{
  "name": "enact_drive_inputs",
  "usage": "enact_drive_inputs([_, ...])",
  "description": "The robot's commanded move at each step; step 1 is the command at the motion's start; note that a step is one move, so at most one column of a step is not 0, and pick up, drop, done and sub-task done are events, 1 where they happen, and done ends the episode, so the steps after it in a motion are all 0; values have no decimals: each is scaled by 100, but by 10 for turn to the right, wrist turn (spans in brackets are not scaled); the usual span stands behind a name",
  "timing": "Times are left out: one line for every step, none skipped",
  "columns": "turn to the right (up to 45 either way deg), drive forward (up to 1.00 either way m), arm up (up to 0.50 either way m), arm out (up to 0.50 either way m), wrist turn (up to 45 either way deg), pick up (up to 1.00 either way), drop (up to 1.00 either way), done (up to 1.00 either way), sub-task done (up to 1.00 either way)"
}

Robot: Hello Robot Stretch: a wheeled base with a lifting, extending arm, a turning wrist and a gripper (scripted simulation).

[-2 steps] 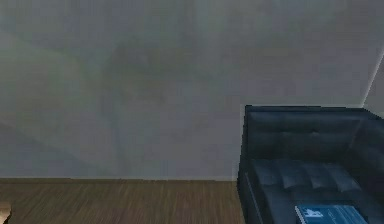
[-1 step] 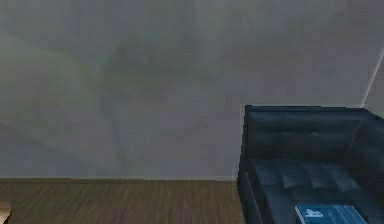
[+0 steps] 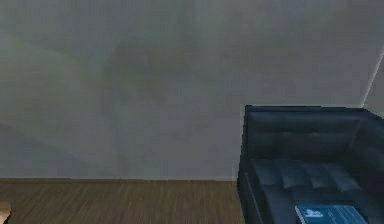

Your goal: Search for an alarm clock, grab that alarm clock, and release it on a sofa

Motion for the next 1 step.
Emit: enact_drive_inputs([0, 0, -32, 0, 0, 0, 0, 0, 0])
